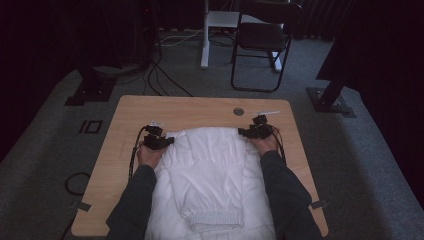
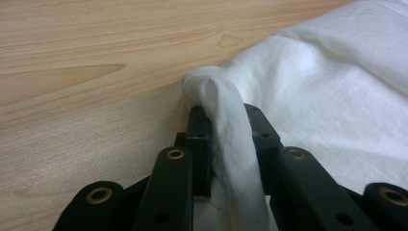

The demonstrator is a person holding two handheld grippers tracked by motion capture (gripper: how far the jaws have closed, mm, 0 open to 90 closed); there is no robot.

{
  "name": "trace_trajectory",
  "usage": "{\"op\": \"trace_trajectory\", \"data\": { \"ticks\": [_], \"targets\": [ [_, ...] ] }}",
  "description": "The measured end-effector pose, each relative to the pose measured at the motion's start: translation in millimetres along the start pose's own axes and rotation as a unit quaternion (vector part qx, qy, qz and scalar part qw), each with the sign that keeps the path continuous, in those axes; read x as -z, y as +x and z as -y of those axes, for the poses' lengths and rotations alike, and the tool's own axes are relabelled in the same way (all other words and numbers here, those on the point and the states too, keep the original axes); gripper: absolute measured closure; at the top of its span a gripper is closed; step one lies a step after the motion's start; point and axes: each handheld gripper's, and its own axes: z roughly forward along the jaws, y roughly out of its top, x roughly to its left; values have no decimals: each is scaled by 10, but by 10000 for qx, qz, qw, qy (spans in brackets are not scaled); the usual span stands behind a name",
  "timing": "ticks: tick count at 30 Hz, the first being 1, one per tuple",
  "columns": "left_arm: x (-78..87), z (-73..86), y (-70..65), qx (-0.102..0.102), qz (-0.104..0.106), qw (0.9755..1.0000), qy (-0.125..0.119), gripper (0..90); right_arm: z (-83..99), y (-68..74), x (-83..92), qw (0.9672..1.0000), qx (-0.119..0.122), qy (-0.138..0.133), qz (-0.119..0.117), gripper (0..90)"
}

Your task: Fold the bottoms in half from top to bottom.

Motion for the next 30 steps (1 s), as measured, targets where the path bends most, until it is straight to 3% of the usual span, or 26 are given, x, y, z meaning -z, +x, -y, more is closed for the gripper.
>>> {"op": "trace_trajectory", "data": {
  "ticks": [2, 4, 8, 10, 14, 16, 19, 23, 26, 30],
  "targets": [
    [0, 2, 2, 10, 4, 10000, -4, 765, -34, -34, -133, 9998, -69, 143, 84, 284],
    [1, 2, 3, 11, 10, 10000, -5, 765, -39, -50, -236, 9994, -144, 298, 24, 285],
    [1, 4, 4, 21, 12, 10000, -7, 765, -3, -28, -355, 9983, -123, 547, 173, 338],
    [1, 4, 4, 37, 7, 10000, -11, 766, -2, -26, -349, 9984, -111, 545, 140, 465],
    [3, 7, -2, 102, -15, 9999, -21, 774, 1, -14, -315, 9966, 130, 760, 285, 836],
    [3, 13, -15, 127, -50, 9999, -44, 792, 11, -50, -282, 9960, 101, 823, 319, 883],
    [6, 8, -16, 135, -53, 9999, -23, 796, 42, -119, -207, 9968, 113, 730, 292, 890],
    [5, 16, 1, 215, 1, 9998, -54, 795, 65, -239, -78, 9986, -150, 476, 168, 891],
    [7, 21, 12, 230, 32, 9997, -57, 794, 70, -314, -31, 9985, -365, 394, -80, 867],
    [4, 14, 0, 186, -7, 9998, -45, 793, 68, -375, -18, 9957, -707, 103, -592, 525]
  ]
}}
